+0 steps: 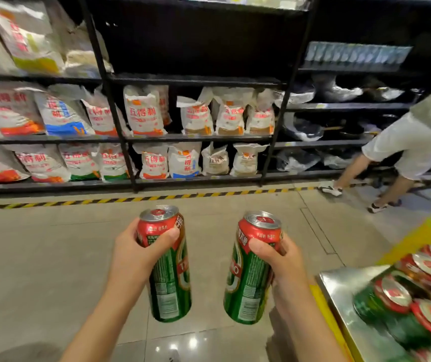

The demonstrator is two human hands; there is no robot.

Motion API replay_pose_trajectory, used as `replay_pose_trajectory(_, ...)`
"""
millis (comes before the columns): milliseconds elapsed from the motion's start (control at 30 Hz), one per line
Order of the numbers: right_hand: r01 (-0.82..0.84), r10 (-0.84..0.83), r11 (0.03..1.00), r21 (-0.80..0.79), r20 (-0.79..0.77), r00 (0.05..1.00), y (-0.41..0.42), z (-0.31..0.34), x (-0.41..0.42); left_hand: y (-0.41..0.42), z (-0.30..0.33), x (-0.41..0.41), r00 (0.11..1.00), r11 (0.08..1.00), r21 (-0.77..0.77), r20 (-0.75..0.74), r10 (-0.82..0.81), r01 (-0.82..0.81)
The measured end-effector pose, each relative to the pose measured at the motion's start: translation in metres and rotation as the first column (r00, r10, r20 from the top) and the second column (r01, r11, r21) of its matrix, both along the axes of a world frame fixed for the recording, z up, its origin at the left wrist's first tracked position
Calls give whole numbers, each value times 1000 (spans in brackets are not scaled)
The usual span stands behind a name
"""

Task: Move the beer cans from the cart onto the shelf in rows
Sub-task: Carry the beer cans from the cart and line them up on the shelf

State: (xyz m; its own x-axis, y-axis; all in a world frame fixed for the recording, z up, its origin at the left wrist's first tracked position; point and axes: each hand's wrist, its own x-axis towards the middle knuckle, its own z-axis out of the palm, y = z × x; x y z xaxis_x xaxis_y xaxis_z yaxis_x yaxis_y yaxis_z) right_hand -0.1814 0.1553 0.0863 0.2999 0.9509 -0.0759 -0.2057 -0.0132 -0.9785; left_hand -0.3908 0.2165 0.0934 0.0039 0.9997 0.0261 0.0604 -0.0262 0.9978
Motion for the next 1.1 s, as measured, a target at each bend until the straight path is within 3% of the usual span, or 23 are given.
replay_pose_trajectory(200, -98, 97, 995, 21, 43, 994, 120, 6, -51, 101, 6, -57, 995, 995, 14, -1, 101, -101)
replay_pose_trajectory(633, -20, 20, 999, -47, 1, 1000, 327, -8, -79, 296, 10, -83, 994, 996, 3, -62, 95, -95)
replay_pose_trajectory(1100, -248, 246, 969, -22, -65, 967, 622, -9, -83, 537, 21, -87, 937, 940, -12, -75, 340, -342)
